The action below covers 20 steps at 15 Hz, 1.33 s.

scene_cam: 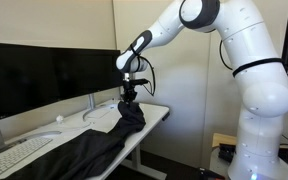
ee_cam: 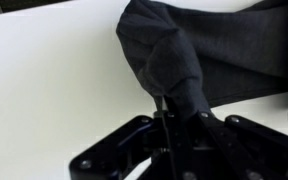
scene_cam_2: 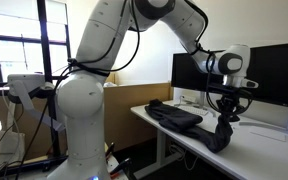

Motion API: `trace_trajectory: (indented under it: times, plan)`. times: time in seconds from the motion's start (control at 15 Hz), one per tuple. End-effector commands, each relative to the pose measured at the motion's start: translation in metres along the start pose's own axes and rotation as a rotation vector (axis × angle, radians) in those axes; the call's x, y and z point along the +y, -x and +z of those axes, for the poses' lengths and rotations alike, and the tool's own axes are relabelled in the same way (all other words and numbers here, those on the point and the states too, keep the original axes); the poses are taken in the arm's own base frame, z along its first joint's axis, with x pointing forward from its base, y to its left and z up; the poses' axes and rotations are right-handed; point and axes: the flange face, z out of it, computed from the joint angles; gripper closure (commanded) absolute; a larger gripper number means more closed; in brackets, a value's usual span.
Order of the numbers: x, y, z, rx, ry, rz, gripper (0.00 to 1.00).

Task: Fold the trousers in half from right to left.

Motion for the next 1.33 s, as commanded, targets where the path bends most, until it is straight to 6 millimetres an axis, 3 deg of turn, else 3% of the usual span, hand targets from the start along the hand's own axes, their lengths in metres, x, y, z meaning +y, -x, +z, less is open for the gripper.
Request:
trace_trajectory:
  times: [0.0, 0.2, 0.6, 0.8, 1.27]
  plan:
    - [-0.032, 0.024, -0.024, -0.070, 0.027, -0.009, 0.95]
    - [-0.080, 0.028, -0.031, -0.080, 0.033, -0.002, 0.95]
    - [-0.212, 0.047, -0.042, -0.047, 0.020, -0.027, 0.95]
    - [-0.267, 0.061, -0.048, -0.034, 0.025, -0.044, 0.95]
    - [-0.367, 0.088, -0.062, 0.018, 0.067, -0.103, 0.95]
